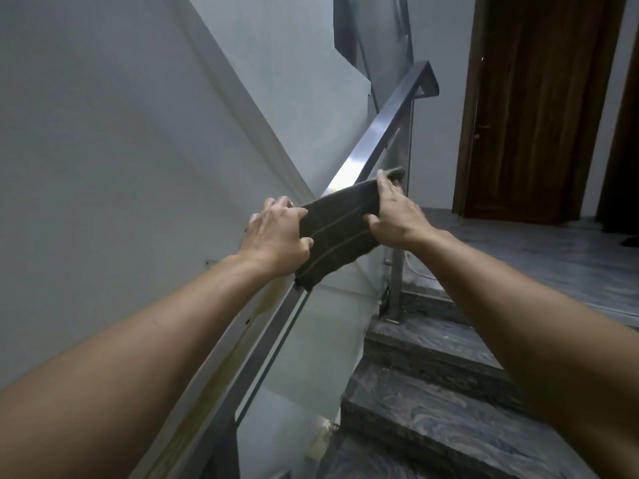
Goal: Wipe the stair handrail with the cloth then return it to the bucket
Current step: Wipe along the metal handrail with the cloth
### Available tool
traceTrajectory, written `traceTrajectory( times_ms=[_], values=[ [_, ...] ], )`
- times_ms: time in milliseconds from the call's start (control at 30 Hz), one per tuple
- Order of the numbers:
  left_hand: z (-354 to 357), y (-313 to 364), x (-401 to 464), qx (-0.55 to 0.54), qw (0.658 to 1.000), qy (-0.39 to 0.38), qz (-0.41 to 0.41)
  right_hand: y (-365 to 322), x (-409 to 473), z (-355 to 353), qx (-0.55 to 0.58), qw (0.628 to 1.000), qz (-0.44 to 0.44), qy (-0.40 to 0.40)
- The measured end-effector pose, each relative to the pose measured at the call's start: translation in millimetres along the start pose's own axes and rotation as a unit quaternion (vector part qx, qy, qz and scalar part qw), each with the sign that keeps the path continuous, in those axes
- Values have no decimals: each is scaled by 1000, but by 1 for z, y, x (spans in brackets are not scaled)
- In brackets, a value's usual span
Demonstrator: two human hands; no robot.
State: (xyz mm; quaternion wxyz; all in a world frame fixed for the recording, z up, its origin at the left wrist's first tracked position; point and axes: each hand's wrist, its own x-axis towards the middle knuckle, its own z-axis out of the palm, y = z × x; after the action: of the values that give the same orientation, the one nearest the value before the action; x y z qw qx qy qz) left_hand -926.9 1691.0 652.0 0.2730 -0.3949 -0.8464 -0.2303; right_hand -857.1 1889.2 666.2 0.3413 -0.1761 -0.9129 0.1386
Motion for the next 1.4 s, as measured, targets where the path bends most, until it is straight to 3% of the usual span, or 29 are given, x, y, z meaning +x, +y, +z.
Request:
traceTrajectory(
  times_ms=[433,633,733,800,933,1400],
  values=[
    [42,12,116,-2,992,-33,-124,25,164,14,-85,993,-40,-70],
    [70,26,136,77,979,-73,-175,39,187,23,-105,989,-51,-91],
    [81,30,145,101,982,-54,-153,45,199,20,-158,977,-77,-118],
    [89,32,151,53,990,-52,-122,48,204,18,-180,969,-100,-138],
    [101,34,157,-52,983,-120,-129,54,212,15,-189,961,-129,-155],
    [118,33,129,33,983,-111,-140,58,206,13,-219,938,-182,-197]
  ],
)
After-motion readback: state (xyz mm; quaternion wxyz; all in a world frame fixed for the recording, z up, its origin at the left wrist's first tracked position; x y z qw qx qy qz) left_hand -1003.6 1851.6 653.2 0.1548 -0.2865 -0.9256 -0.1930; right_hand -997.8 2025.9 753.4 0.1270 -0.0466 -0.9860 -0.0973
